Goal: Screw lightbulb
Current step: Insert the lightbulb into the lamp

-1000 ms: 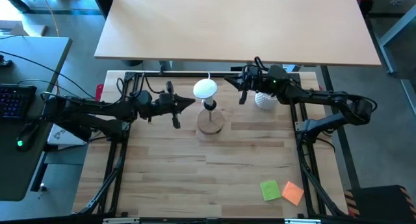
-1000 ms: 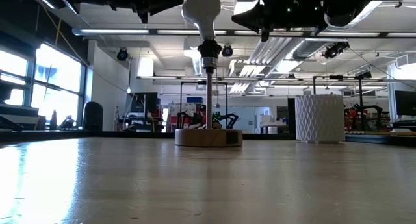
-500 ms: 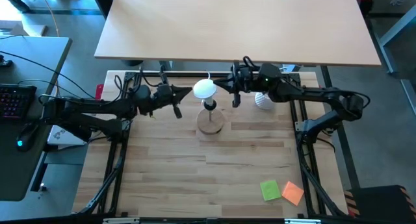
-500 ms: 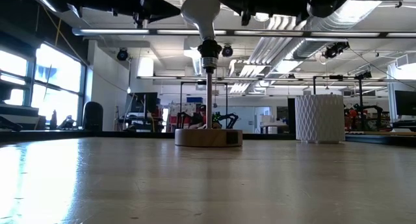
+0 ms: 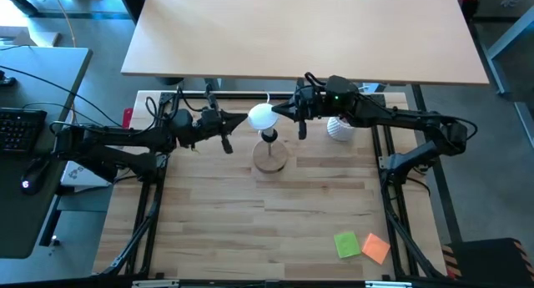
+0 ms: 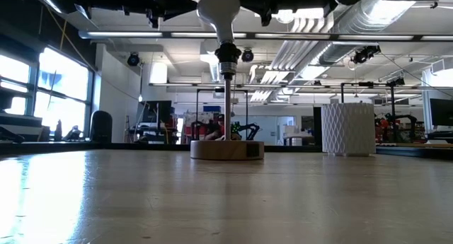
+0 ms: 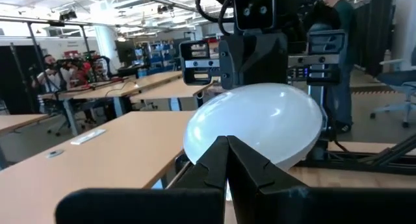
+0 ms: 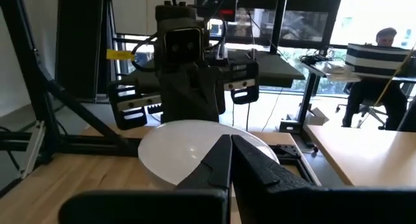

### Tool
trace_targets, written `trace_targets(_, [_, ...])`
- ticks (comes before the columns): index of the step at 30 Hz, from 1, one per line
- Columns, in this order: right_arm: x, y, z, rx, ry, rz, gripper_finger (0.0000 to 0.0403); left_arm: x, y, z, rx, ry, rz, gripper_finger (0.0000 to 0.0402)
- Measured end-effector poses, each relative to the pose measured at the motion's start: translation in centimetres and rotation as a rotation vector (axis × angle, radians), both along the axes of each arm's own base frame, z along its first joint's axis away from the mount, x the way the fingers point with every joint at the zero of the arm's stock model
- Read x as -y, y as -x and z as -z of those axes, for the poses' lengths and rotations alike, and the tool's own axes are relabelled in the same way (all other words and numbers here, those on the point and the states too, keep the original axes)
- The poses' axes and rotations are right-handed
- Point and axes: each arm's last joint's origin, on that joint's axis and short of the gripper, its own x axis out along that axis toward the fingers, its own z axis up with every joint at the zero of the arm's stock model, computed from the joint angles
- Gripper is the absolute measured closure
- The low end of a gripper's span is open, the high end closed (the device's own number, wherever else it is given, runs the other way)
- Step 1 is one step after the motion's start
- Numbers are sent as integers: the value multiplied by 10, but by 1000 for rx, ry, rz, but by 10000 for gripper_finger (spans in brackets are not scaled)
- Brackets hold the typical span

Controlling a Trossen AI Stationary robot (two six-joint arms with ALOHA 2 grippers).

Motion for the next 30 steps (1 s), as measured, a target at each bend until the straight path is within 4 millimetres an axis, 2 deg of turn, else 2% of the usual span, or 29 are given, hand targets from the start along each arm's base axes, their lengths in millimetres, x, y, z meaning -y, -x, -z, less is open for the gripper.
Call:
trace_targets(9, [-5, 17, -9, -60, 30, 57, 403, 0, 0, 0, 7, 6, 11, 401])
trace_targets(30, [-16, 21, -7, -118, 45, 21, 402, 1, -5, 3, 16, 18, 46, 401])
